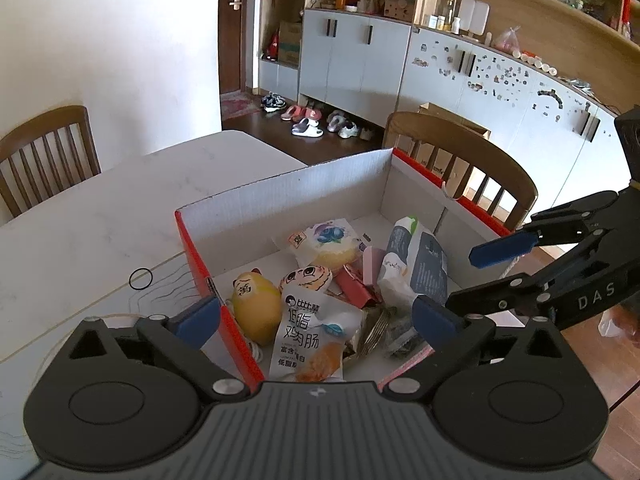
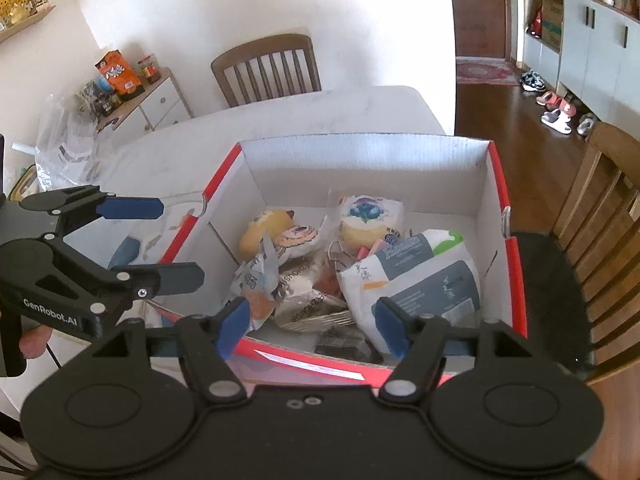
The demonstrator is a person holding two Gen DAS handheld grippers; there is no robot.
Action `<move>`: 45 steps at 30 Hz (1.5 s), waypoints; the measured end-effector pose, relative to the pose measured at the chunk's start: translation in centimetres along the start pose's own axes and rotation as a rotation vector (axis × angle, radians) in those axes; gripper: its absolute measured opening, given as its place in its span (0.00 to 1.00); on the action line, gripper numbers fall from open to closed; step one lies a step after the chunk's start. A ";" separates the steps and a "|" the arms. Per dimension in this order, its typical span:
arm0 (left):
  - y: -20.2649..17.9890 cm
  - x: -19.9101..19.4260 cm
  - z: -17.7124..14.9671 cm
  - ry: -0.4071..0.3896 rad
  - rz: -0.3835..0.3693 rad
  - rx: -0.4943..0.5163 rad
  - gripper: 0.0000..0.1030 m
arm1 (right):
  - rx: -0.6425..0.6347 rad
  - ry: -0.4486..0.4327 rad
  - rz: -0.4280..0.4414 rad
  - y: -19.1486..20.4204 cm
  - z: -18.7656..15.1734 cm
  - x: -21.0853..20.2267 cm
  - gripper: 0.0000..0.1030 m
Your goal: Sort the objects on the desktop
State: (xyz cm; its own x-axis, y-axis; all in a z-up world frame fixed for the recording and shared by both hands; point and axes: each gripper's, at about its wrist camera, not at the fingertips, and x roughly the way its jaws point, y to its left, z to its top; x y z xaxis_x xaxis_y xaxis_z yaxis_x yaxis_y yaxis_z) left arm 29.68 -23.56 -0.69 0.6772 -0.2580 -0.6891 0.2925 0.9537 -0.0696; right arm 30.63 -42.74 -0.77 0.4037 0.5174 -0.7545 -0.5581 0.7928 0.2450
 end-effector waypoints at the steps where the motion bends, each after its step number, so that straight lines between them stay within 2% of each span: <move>1: 0.0 -0.2 -0.1 -0.005 0.000 0.004 0.99 | 0.000 -0.005 -0.004 0.1 -0.1 -0.1 0.70; 13: 0.5 -1.7 -1.0 -0.007 -0.014 0.016 0.99 | 0.010 -0.085 -0.042 1.2 -1.2 -2.0 0.88; 20: 0.7 -2.9 -1.6 -0.030 -0.003 0.013 0.99 | 0.031 -0.127 -0.046 1.7 -1.8 -2.8 0.93; 22: 0.8 -3.1 -1.8 -0.029 -0.001 0.013 0.99 | 0.035 -0.137 -0.051 1.9 -1.9 -2.9 0.97; 26: 0.8 -3.1 -1.9 -0.014 -0.004 0.016 0.99 | 0.052 -0.161 -0.052 2.0 -2.2 -3.3 0.98; 33: 0.0 -3.5 -2.9 0.002 0.012 0.096 0.99 | 0.069 -0.183 -0.059 2.2 -2.7 -3.7 0.99; 38: -0.1 -3.8 -3.5 0.018 -0.014 0.104 0.99 | 0.072 -0.183 -0.060 2.6 -3.1 -3.7 0.99; 45: -0.2 -4.1 -4.0 0.019 0.002 0.113 0.99 | 0.078 -0.176 -0.066 2.9 -3.5 -3.5 0.99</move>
State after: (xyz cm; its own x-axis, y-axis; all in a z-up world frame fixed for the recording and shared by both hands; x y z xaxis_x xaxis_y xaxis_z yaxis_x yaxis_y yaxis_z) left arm 24.14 -22.10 -0.72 0.6655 -0.2522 -0.7025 0.3660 0.9305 0.0127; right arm 25.07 -43.40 0.47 0.5618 0.5065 -0.6541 -0.4715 0.8457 0.2499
